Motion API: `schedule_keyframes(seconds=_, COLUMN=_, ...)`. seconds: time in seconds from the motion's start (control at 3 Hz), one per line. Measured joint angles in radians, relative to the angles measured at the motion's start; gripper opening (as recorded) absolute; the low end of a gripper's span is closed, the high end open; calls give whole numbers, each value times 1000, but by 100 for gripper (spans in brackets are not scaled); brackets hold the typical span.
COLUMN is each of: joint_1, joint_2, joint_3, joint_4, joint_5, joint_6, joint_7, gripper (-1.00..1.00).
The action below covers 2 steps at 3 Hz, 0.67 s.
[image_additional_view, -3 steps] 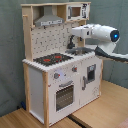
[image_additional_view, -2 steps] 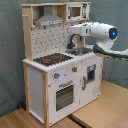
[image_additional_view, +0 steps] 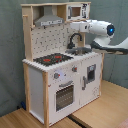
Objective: Play with the kitchen
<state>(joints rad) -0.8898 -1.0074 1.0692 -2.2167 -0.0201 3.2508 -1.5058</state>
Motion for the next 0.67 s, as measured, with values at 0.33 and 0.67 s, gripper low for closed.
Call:
schedule_keyframes(seconds=0.33, joint_1=-64, joint_2=56, joint_3=2, joint_4=16, joint_5=0, joint_6=55, joint_7=-17, gripper=100)
schedule_keyframes(seconds=0.67, joint_1=-121, joint_2=112, joint_3=4, joint_4=66, joint_5=-1, joint_6=57, joint_7=-59, gripper=100)
